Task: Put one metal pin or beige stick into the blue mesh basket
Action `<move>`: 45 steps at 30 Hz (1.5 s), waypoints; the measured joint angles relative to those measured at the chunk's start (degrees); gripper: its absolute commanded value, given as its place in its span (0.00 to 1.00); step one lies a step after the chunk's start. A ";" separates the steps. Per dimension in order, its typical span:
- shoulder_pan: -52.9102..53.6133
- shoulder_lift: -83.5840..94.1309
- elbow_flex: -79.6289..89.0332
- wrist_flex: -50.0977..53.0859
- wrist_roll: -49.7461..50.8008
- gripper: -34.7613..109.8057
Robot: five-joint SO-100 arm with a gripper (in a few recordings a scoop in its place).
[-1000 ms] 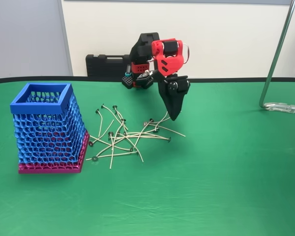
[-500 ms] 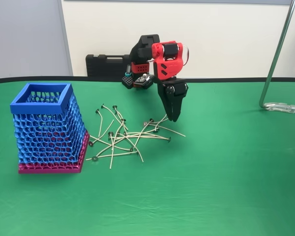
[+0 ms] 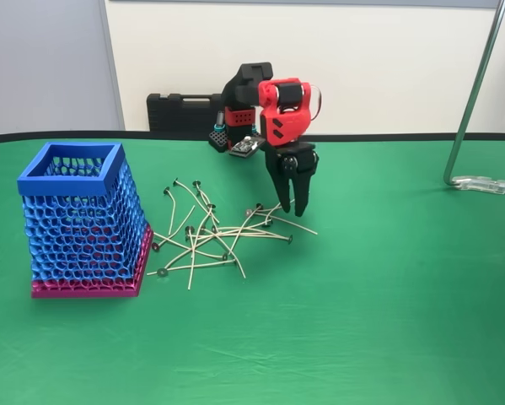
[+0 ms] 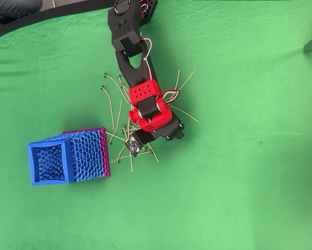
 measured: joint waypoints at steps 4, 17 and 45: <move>0.00 -0.97 0.00 0.00 -2.90 0.37; 0.00 -3.60 0.00 1.05 -9.84 0.37; 1.14 -11.87 -9.84 1.05 -10.63 0.37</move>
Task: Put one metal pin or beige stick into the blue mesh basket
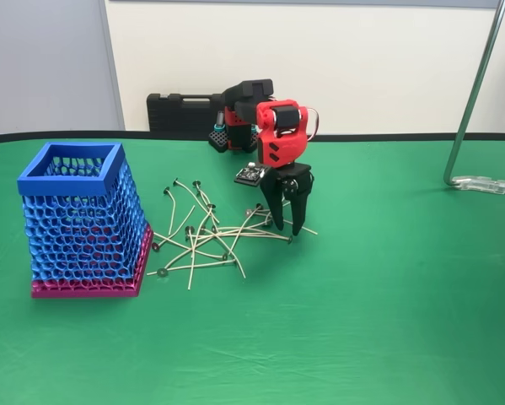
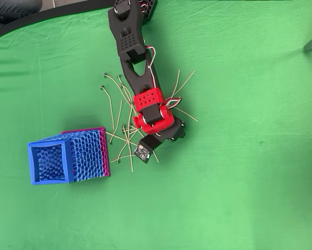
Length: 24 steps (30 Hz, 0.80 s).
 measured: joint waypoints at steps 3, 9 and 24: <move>0.00 -0.97 -1.23 0.00 -0.18 0.37; 0.00 -2.29 -2.55 0.00 -0.18 0.37; -0.79 -2.90 -2.99 0.00 0.00 0.37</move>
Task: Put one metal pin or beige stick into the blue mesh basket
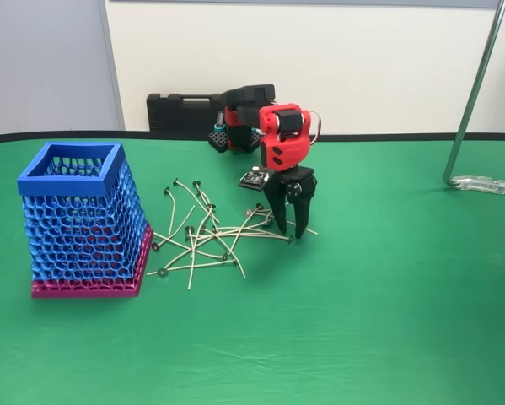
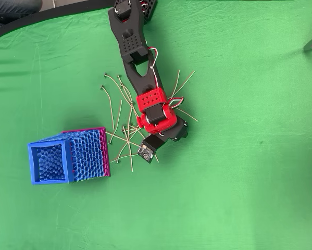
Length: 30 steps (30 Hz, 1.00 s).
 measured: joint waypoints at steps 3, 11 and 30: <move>0.09 -0.35 0.00 0.00 0.00 0.37; 0.09 -1.41 -0.18 0.00 0.00 0.37; 0.09 -2.64 -1.41 0.00 0.00 0.32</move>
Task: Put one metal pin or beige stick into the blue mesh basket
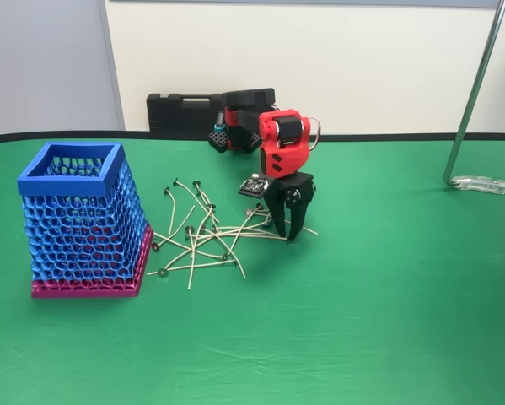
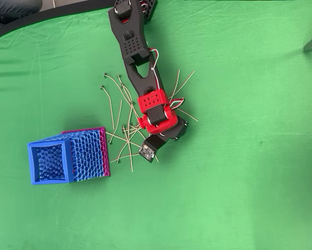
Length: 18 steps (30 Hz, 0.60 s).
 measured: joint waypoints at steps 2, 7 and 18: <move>0.00 -0.09 -0.26 0.00 0.00 0.32; 0.00 -0.26 -0.35 0.00 -0.18 0.30; 0.00 -0.26 -0.35 0.00 -0.26 0.24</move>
